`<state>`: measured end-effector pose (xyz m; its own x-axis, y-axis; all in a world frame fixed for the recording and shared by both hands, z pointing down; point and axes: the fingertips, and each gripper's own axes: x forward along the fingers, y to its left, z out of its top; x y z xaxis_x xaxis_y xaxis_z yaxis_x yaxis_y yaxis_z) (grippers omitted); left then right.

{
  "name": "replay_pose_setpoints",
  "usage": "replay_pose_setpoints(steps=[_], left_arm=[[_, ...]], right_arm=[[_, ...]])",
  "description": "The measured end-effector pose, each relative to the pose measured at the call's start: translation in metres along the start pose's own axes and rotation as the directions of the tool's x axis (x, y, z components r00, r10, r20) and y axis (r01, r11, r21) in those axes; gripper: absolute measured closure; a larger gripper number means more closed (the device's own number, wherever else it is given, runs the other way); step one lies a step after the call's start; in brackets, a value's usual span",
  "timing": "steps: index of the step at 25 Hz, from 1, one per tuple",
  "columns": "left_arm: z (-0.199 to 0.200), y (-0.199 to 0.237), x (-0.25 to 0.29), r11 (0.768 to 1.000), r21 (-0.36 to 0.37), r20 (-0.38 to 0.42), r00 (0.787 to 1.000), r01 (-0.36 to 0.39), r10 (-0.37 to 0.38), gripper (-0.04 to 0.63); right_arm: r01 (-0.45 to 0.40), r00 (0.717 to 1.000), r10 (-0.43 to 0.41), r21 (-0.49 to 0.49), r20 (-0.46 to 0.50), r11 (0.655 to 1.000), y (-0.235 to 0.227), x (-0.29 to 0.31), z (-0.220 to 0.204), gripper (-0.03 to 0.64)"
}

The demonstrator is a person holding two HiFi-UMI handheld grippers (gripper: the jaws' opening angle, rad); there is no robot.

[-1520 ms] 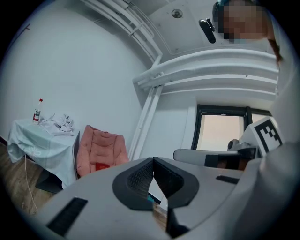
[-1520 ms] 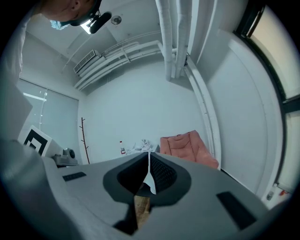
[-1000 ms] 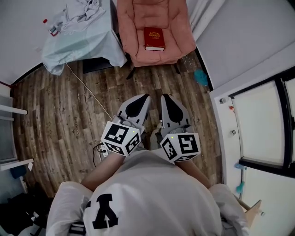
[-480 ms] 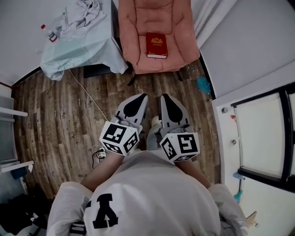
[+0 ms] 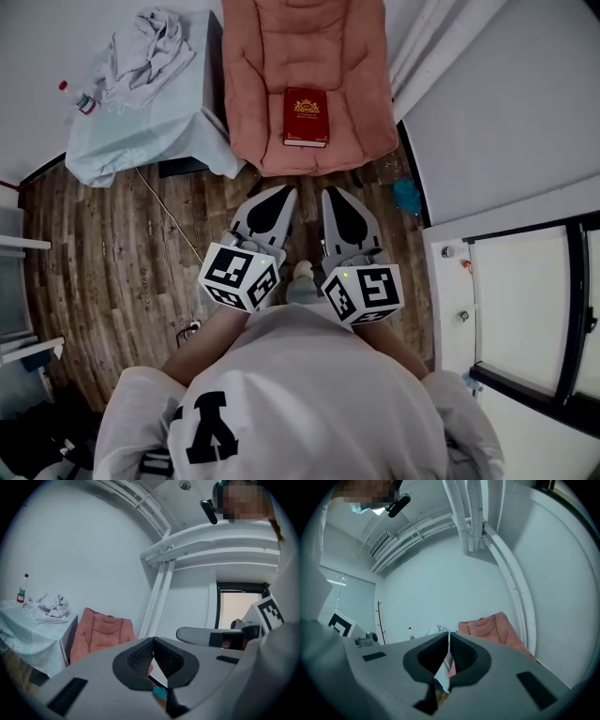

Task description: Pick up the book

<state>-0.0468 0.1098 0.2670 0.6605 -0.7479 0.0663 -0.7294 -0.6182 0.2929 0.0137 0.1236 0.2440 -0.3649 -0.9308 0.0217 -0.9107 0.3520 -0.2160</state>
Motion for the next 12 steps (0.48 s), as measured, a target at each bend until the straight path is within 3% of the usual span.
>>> replay_pose_setpoints(steps=[8,12], left_arm=[[0.001,0.010,0.072,0.999,-0.009,-0.006,0.999,-0.035,0.035,0.591],[-0.009,0.017,0.084,0.998,-0.023,-0.034,0.998,-0.056,0.055,0.591]], right_arm=[[-0.007,0.999,0.008,0.027,-0.034,1.000,-0.066,0.045,0.003,0.583],[-0.045,0.996,0.048,0.038,-0.071,0.998,-0.072,0.058,-0.008,0.583]])
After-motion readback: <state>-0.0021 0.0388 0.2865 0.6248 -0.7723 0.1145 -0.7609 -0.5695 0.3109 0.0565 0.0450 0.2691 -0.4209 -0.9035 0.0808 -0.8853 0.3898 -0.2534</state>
